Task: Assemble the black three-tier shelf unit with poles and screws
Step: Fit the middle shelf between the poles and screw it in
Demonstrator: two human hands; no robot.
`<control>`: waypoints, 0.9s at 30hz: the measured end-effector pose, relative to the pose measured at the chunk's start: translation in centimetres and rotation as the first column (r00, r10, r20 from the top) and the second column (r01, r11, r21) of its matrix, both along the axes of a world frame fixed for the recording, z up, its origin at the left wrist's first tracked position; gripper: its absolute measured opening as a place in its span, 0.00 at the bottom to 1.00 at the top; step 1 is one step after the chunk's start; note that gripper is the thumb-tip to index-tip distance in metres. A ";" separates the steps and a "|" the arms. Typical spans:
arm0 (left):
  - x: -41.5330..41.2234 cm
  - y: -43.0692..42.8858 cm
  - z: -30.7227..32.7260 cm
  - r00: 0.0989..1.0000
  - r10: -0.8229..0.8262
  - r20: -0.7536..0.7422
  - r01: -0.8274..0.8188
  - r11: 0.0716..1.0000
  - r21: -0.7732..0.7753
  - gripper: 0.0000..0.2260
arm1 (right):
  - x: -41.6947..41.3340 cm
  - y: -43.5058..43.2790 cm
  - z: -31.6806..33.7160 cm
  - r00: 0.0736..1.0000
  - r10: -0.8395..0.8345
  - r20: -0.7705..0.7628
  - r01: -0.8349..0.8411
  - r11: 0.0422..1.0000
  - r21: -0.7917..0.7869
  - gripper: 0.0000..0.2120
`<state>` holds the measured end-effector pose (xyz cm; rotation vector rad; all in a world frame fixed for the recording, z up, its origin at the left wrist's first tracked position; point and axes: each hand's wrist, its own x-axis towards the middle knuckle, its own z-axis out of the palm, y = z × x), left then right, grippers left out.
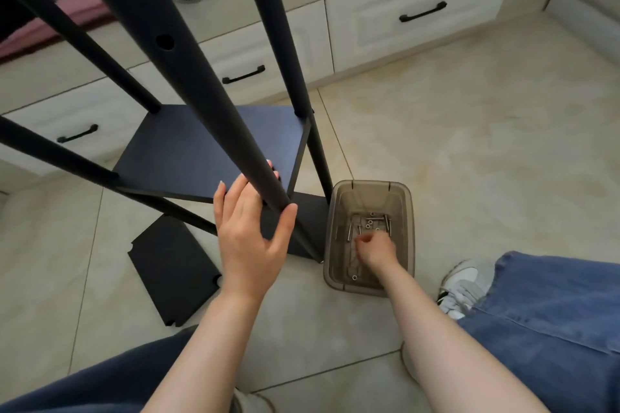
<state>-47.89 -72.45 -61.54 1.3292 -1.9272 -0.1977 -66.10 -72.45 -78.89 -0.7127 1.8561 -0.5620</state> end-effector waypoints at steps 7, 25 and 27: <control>-0.5 0.2 -0.3 0.999 0.051 0.003 -0.050 0.999 -0.021 0.18 | -2.1 -3.8 -3.2 0.985 0.044 -0.164 -0.052 0.998 -0.044 0.16; -1.0 0.5 -0.4 0.994 0.104 -0.043 -0.104 0.995 0.004 0.17 | -2.4 -2.7 -6.9 0.896 0.193 -0.399 -0.258 0.959 -0.116 0.11; -1.0 0.5 -0.3 0.993 0.105 -0.046 -0.105 0.994 0.005 0.18 | -2.5 -2.7 -7.0 0.870 0.211 -0.445 -0.295 0.947 -0.129 0.11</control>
